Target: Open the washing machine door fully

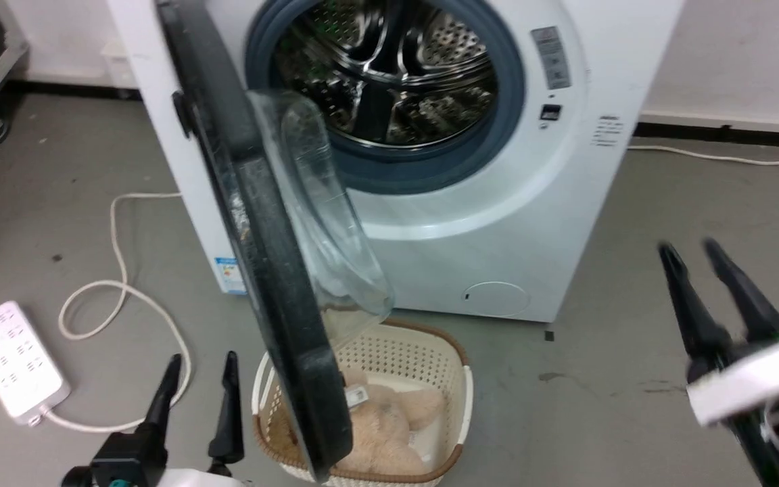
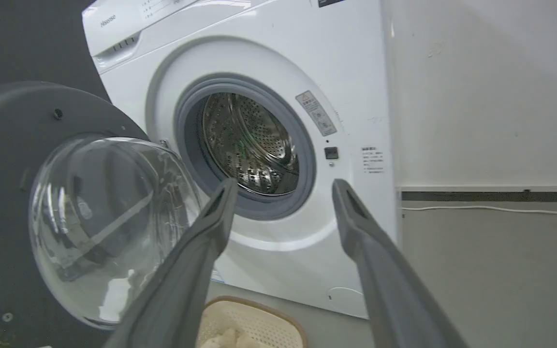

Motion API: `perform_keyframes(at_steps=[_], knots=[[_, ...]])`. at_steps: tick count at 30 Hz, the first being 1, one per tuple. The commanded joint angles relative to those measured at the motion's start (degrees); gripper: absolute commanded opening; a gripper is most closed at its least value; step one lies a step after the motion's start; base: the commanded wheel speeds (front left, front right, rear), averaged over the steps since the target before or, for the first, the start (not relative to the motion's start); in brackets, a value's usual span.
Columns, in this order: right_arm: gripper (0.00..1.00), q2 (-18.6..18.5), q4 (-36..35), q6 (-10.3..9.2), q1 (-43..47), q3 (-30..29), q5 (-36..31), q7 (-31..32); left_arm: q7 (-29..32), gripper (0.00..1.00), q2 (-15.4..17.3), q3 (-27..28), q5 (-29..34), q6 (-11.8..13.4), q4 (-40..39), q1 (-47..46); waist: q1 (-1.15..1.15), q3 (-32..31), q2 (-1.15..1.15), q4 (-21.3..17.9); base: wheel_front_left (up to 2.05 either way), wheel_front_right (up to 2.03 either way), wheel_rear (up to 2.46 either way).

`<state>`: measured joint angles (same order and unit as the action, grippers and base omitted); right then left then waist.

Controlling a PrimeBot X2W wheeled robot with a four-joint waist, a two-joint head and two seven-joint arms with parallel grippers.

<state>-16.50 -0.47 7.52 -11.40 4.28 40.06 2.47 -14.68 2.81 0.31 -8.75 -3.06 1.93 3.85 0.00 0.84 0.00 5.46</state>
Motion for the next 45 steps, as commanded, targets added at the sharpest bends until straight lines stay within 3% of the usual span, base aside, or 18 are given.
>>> perform_keyframes(at_steps=[1,2,8,11,17,28,30,32,33,39,45], knots=[[1.0,-0.5,-1.04,-0.03,3.96,-0.8,-7.52,-3.87,-0.32,1.0,0.07,0.58,0.12,-0.45,-0.04,1.04,0.0,-0.72,0.0,-0.93,0.0,0.0,0.0],[1.0,2.14,-2.09,-0.03,8.55,-3.97,-16.9,-9.41,-0.32,1.0,0.07,0.65,-0.04,-0.83,-0.02,1.51,0.0,-0.94,0.0,-1.24,0.0,0.0,0.0],[1.0,8.79,-3.86,-0.03,15.97,-6.95,-32.29,-15.8,-0.32,1.0,0.07,0.53,-0.06,-1.28,0.35,2.48,0.0,-1.2,0.0,-1.7,0.0,0.0,0.0],[1.0,11.88,-4.46,-0.03,17.95,-7.63,-33.37,-16.84,-0.32,1.0,0.07,0.77,-0.03,-1.49,0.49,2.66,0.0,-1.28,0.0,-1.98,0.0,0.0,0.0],[1.0,13.34,-4.87,-0.03,18.81,-7.09,-38.22,-17.41,-0.32,1.0,0.07,0.98,0.35,-1.51,0.4,2.69,0.0,-1.28,0.0,-2.41,0.0,0.0,0.0],[1.0,13.6,-5.37,-0.03,18.26,-7.71,-34.65,-17.45,-0.32,1.0,0.07,0.34,0.83,-0.99,0.16,2.0,0.0,-1.41,0.0,-1.94,0.0,0.0,0.0],[1.0,13.61,-5.71,-0.03,18.07,-8.14,-33.61,-17.46,-0.32,0.0,0.07,0.31,0.84,-1.04,-0.86,1.58,0.0,-1.31,0.0,-1.77,0.0,0.0,0.0],[1.0,13.61,-6.25,-0.03,18.02,-8.44,-32.93,-17.46,-0.32,0.0,0.07,1.25,1.23,-0.45,-4.81,0.61,0.0,-1.26,0.0,-1.6,0.0,0.0,0.0],[1.0,13.61,-6.66,-0.03,17.91,-8.63,-32.07,-17.46,-0.32,0.0,0.07,3.28,0.44,1.92,-13.93,-0.57,0.0,-1.23,0.0,-1.46,0.0,0.0,0.0],[1.0,13.61,-7.42,-0.03,17.78,-9.23,-31.32,-17.46,-0.32,0.0,0.07,4.64,-4.61,4.41,-22.96,-4.14,0.0,-1.27,0.0,-1.14,0.0,0.0,0.0],[1.0,13.61,-6.91,-0.03,17.51,-9.3,-30.0,-17.46,-0.32,0.0,0.07,2.57,-5.03,3.21,-27.99,-8.56,0.0,-1.39,0.0,-1.25,0.0,0.0,0.0]])
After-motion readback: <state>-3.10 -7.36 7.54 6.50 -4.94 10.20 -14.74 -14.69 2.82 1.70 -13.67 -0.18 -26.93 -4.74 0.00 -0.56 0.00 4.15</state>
